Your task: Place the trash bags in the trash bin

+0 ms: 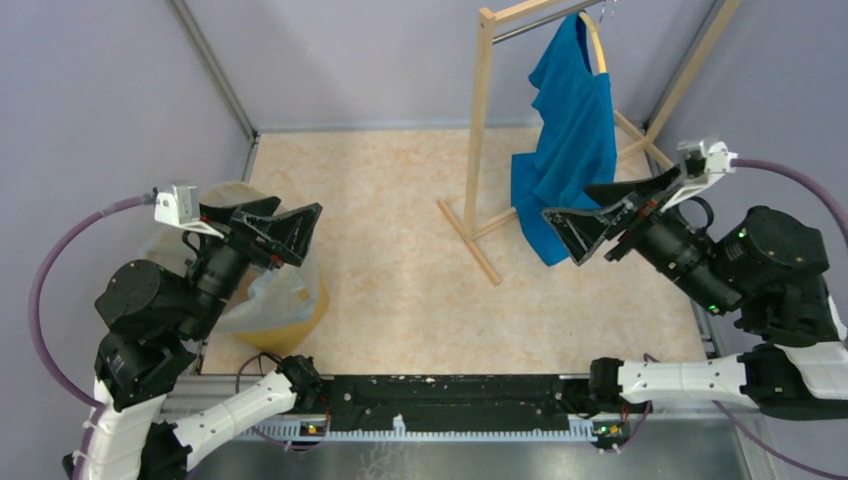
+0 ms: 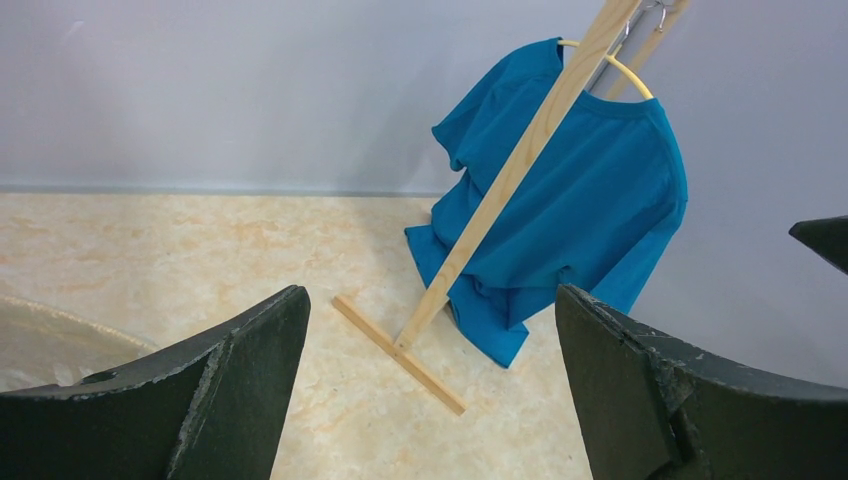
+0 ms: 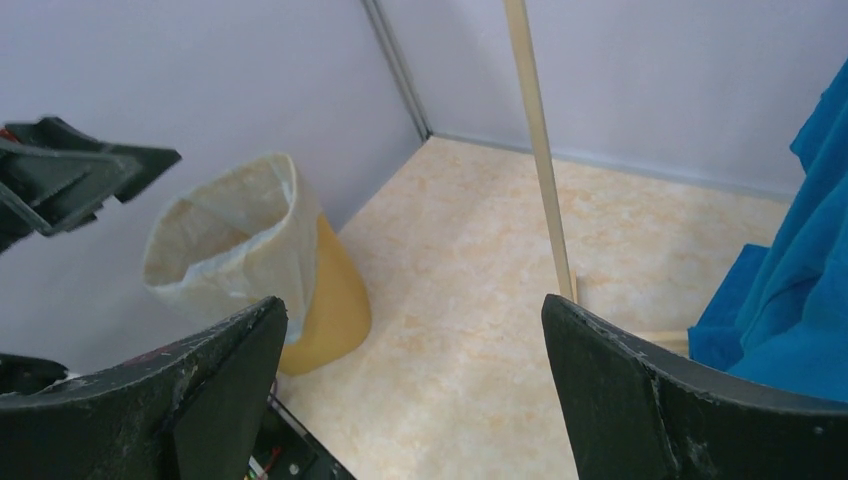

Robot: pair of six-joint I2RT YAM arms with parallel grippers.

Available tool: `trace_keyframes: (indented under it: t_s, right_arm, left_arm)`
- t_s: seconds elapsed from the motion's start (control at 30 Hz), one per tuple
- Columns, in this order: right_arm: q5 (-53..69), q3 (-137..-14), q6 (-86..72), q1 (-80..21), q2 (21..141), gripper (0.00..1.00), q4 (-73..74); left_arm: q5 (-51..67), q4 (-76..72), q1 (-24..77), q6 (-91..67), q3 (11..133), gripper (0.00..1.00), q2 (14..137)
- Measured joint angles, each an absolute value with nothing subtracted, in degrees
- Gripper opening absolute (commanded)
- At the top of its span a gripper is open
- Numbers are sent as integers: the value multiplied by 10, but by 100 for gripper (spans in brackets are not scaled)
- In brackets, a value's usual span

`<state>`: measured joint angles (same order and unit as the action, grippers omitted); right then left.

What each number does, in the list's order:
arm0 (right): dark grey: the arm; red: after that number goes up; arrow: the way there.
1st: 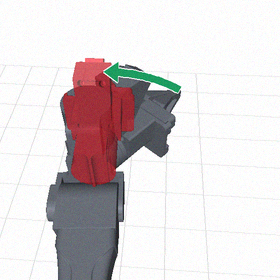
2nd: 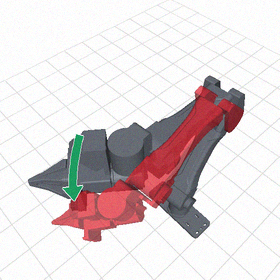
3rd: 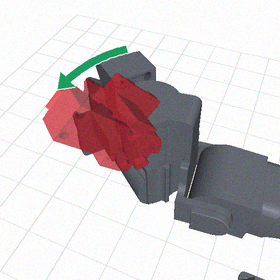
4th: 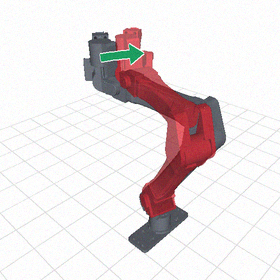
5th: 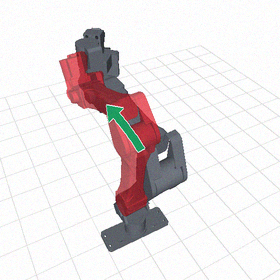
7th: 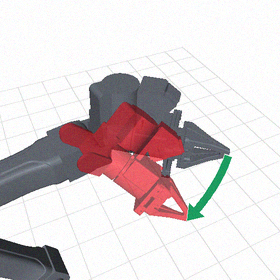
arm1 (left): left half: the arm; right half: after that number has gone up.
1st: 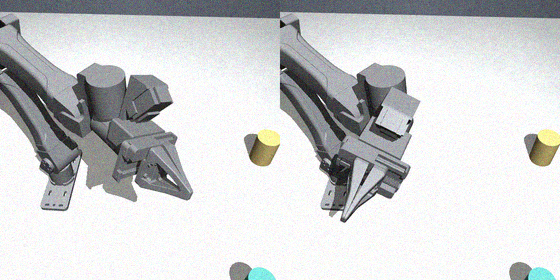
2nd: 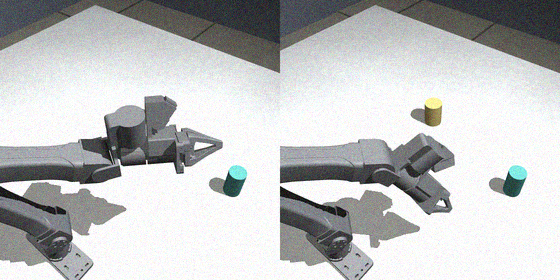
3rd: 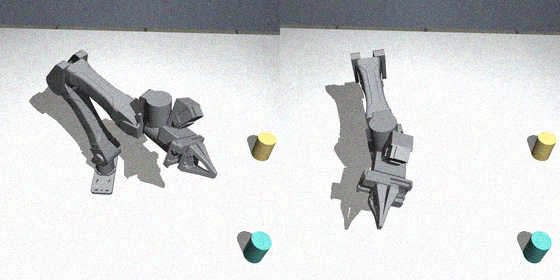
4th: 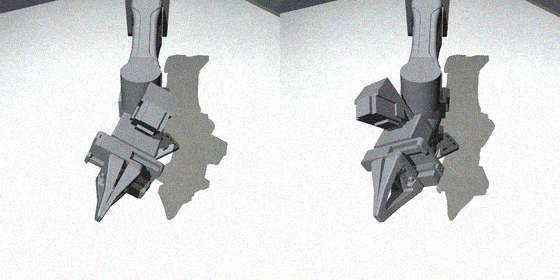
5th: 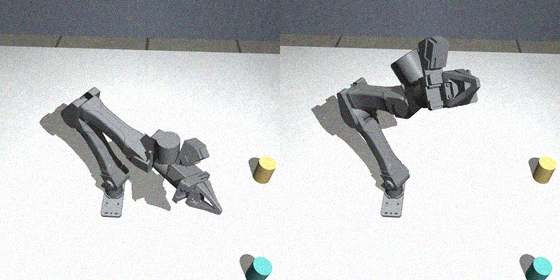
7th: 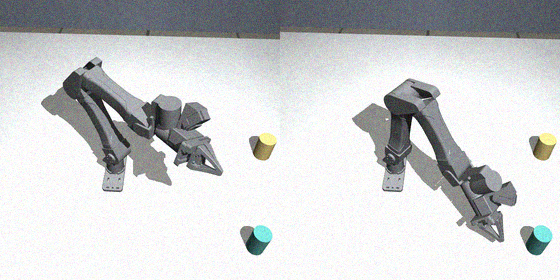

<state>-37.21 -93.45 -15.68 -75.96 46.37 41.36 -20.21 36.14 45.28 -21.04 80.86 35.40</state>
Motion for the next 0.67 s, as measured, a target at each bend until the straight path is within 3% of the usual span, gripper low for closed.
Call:
trace_keyframes:
  t_s: [0.67]
  right_arm:
    - [-355,-865,-134,-760,441,99,378]
  left_arm:
    - [-215,362,453,-209,809,99,354]
